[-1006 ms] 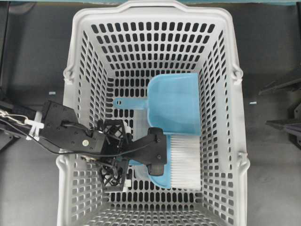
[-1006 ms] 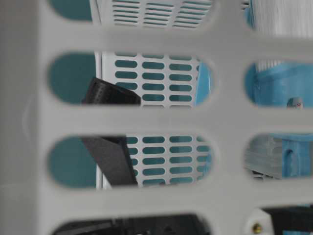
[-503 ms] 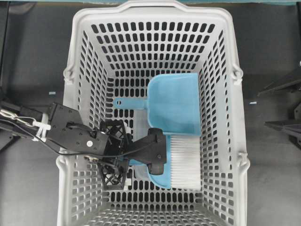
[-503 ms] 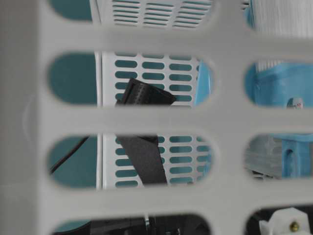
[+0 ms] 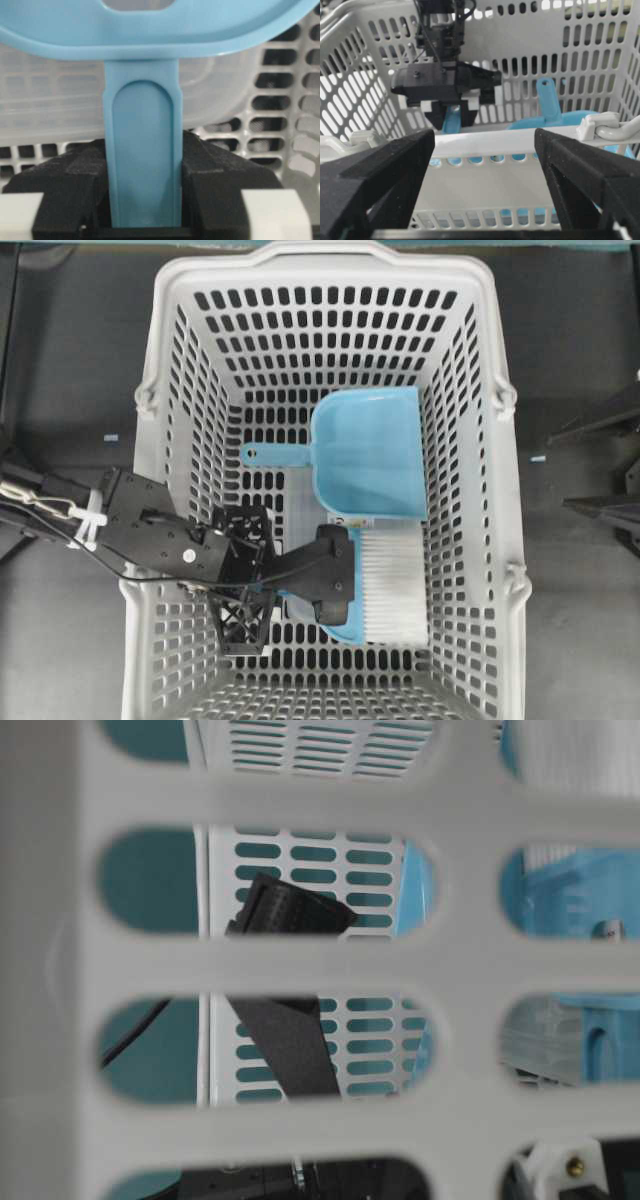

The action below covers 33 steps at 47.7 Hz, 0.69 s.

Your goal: Pick up the hand brush from the shopping basket with the left arm.

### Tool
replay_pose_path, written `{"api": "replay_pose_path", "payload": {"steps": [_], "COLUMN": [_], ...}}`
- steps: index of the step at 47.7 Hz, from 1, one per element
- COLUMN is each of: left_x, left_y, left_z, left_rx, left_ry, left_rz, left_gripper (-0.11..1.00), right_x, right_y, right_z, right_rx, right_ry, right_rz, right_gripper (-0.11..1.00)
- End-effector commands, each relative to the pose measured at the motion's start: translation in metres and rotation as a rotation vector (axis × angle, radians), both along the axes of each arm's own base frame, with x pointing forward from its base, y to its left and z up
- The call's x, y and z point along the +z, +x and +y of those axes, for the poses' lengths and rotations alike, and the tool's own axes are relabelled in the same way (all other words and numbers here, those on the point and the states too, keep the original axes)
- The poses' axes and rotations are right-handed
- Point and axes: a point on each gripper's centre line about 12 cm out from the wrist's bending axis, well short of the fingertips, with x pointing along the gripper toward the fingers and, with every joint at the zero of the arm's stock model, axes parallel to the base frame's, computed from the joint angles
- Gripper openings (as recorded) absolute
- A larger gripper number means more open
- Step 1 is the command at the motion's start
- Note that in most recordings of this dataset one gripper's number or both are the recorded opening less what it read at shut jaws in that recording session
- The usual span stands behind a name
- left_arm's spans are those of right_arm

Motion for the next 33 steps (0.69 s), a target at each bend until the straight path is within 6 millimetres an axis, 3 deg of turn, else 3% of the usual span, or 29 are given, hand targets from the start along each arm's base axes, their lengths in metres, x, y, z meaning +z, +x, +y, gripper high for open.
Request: {"api": "replay_pose_path", "payload": {"steps": [1,8,15,24,33], "left_x": [0.009,0.014,0.034,0.087,0.155], "left_y": [0.004,0.005,0.006,0.003,-0.009], "left_z": [-0.001,-0.001,-0.001,0.0,0.004], "left_rx": [-0.009,-0.012,-0.01,-0.006,0.004], "left_ry": [-0.003,-0.005,-0.012,-0.023,-0.031], "left_rz": [-0.031,-0.036,-0.068,-0.117,-0.15], "left_gripper": [0.23,0.23,0.23,0.23,0.23], "right_x": [0.003,0.003,0.003,0.003,0.004], "right_y": [0.001,0.001,0.001,0.001,0.001], "right_z": [0.0,0.0,0.0,0.0,0.0], "right_rx": [0.001,0.001,0.001,0.001,0.001], "right_ry": [0.001,0.001,0.001,0.001,0.001], "right_rz": [-0.011,-0.011,-0.012,-0.012,-0.018], "right_gripper": [0.77,0.77,0.77,0.77,0.77]}}
